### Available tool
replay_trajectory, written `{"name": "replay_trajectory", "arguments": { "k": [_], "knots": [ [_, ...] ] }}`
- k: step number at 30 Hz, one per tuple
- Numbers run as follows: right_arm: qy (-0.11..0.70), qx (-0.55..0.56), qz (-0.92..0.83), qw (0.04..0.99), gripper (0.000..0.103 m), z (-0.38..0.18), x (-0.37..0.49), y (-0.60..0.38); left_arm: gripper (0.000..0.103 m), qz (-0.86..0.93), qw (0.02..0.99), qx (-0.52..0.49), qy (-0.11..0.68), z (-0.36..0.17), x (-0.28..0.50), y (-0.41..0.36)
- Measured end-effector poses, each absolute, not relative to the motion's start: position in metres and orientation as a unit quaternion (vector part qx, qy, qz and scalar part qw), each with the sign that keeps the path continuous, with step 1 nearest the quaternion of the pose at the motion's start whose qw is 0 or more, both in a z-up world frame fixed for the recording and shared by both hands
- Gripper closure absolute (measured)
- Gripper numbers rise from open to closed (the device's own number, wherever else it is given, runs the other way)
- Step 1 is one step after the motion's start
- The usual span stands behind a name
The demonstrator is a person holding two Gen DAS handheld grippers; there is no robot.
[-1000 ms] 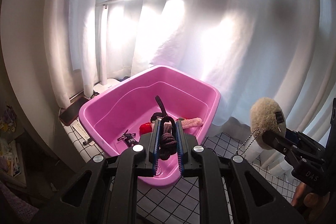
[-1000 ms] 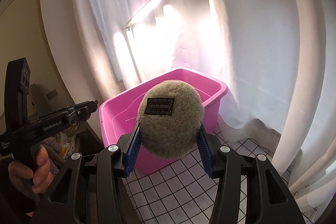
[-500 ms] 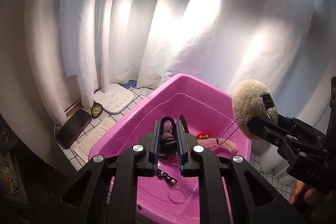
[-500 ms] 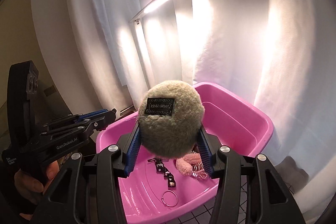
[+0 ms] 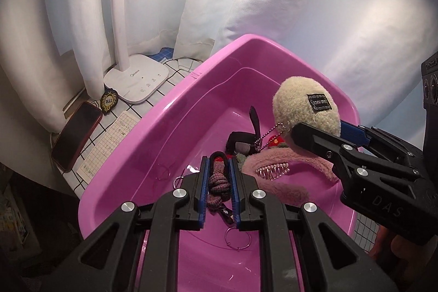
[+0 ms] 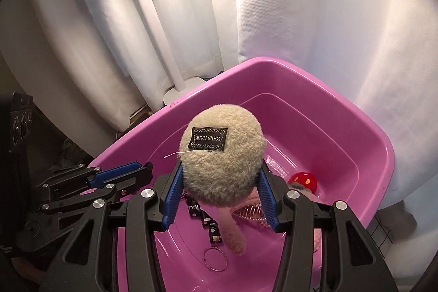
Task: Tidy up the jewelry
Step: 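Lift the hair tie and pom-pom and carry both over the tub, then open the left tool to drop the hair tie while the right tool releases the pom-pom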
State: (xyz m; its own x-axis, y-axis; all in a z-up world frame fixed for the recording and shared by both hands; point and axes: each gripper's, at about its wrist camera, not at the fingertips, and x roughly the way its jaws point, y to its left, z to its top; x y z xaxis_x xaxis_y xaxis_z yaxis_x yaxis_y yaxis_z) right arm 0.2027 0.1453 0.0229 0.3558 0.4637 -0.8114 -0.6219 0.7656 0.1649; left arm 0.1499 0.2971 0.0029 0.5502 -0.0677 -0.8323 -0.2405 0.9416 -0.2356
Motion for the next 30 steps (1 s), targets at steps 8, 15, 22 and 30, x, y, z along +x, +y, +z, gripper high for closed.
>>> {"name": "replay_trajectory", "arguments": {
  "k": [8, 15, 22, 30],
  "knots": [
    [0.496, -0.097, 0.295, 0.811, 0.054, 0.006, 0.220, 0.149, 0.088, 0.055, 0.849, -0.166, 0.499, -0.010, 0.155, 0.304],
    [0.496, -0.103, 0.283, 0.814, 0.054, 0.001, 0.221, 0.148, 0.083, 0.064, 0.844, -0.163, 0.507, -0.015, 0.152, 0.304],
    [0.503, -0.094, 0.267, 0.817, 0.037, -0.001, 0.229, 0.147, 0.047, 0.074, 0.846, -0.165, 0.501, -0.011, 0.144, 0.307],
    [0.500, -0.080, 0.259, 0.822, 0.031, 0.006, 0.227, 0.145, 0.021, 0.085, 0.859, -0.154, 0.481, 0.003, 0.135, 0.307]
  ]
}}
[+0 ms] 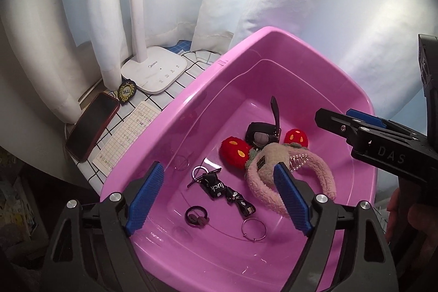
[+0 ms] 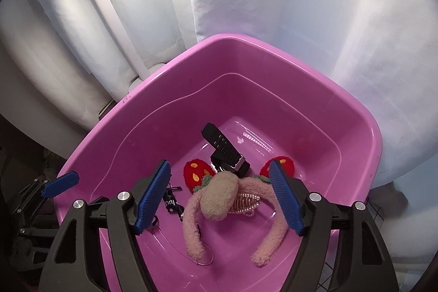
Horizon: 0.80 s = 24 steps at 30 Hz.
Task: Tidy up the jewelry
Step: 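Open the left tool to drop the hair tie while the right tool releases the pom-pom, then withdraw both open tools from the tub back over the table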
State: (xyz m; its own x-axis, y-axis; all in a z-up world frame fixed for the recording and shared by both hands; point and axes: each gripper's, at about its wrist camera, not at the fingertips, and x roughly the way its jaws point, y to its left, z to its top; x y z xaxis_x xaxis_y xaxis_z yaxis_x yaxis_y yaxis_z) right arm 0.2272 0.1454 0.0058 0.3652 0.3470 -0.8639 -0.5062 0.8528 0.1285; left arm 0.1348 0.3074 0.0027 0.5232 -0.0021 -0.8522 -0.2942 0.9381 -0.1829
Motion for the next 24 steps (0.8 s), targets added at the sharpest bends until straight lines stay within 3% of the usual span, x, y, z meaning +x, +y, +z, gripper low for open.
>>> {"name": "replay_trajectory", "arguments": {
  "k": [8, 24],
  "knots": [
    [0.490, -0.061, 0.262, 0.829, 0.029, 0.017, 0.219, 0.138, 0.012, 0.093, 0.863, -0.149, 0.474, 0.008, 0.125, 0.309],
    [0.443, 0.021, 0.276, 0.853, 0.028, 0.039, 0.154, 0.077, 0.010, 0.076, 0.880, -0.115, 0.454, 0.030, 0.101, 0.280]
  ]
}}
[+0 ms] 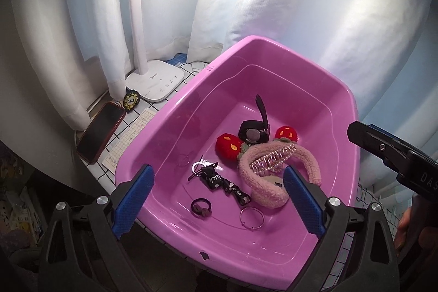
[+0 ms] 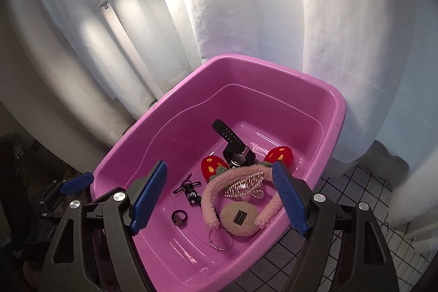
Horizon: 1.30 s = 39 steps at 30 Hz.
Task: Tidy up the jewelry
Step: 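Withdraw both open tools from the tub back over the table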
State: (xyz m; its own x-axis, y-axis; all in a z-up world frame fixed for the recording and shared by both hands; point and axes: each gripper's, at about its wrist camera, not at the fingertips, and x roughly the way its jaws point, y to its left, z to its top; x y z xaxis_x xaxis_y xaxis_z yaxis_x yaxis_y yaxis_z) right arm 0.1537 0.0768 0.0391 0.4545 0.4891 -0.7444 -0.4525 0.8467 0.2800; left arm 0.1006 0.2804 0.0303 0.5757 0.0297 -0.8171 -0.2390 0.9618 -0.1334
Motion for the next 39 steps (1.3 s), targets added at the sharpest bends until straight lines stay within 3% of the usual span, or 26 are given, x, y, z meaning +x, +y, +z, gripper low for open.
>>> {"name": "replay_trajectory", "arguments": {
  "k": [20, 28, 39],
  "knots": [
    [0.428, 0.087, 0.151, 0.887, 0.021, 0.009, 0.040, -0.162, 0.006, -0.051, 0.907, -0.064, 0.412, 0.052, 0.054, 0.095],
    [0.448, 0.097, 0.125, 0.880, 0.021, -0.027, 0.022, -0.226, 0.006, -0.075, 0.893, -0.042, 0.443, 0.010, 0.040, 0.024],
    [0.478, 0.093, 0.142, 0.862, 0.021, -0.087, 0.030, -0.245, 0.006, -0.004, 0.868, -0.055, 0.493, -0.072, 0.048, 0.007]
  ]
}}
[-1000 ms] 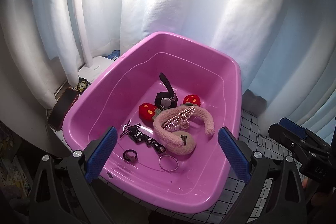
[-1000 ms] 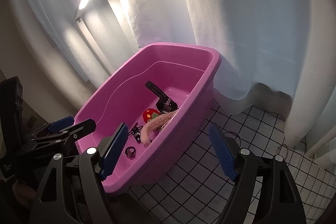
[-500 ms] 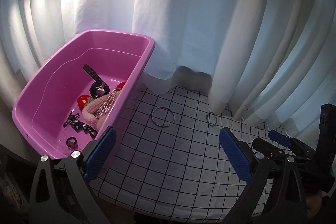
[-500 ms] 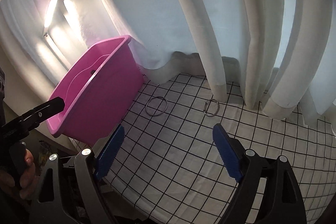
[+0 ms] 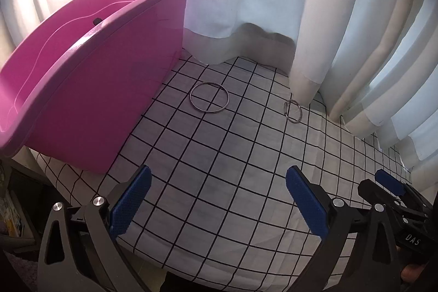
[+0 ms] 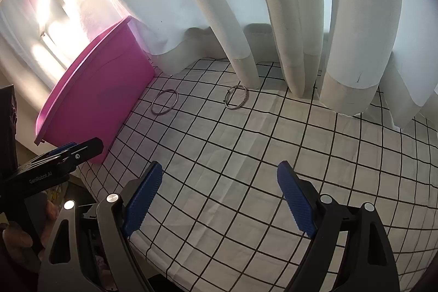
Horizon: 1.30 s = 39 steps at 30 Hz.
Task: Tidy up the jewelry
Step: 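Withdraw both open tools from the tub back over the table, then lower the left tool around the large silver ring while the right tool approaches the silver bangle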
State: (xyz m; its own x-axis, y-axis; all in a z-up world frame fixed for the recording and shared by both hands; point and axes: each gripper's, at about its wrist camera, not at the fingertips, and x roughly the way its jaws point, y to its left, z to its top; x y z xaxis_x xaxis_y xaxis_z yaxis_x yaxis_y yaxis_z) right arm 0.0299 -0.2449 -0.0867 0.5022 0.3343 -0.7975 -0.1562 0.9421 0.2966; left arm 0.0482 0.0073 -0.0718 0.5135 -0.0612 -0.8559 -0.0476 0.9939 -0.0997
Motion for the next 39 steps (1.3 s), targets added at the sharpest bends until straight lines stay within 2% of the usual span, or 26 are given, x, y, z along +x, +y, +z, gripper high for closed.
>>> {"name": "replay_trajectory", "arguments": {
  "k": [22, 39],
  "knots": [
    [0.488, 0.061, 0.094, 0.866, 0.021, -0.168, 0.133, -0.213, 0.006, 0.018, 0.872, -0.048, 0.488, -0.160, 0.152, 0.027],
    [0.486, 0.047, 0.063, 0.870, 0.021, -0.187, 0.170, -0.207, 0.006, 0.013, 0.867, -0.050, 0.495, -0.185, 0.189, 0.031]
  ]
}}
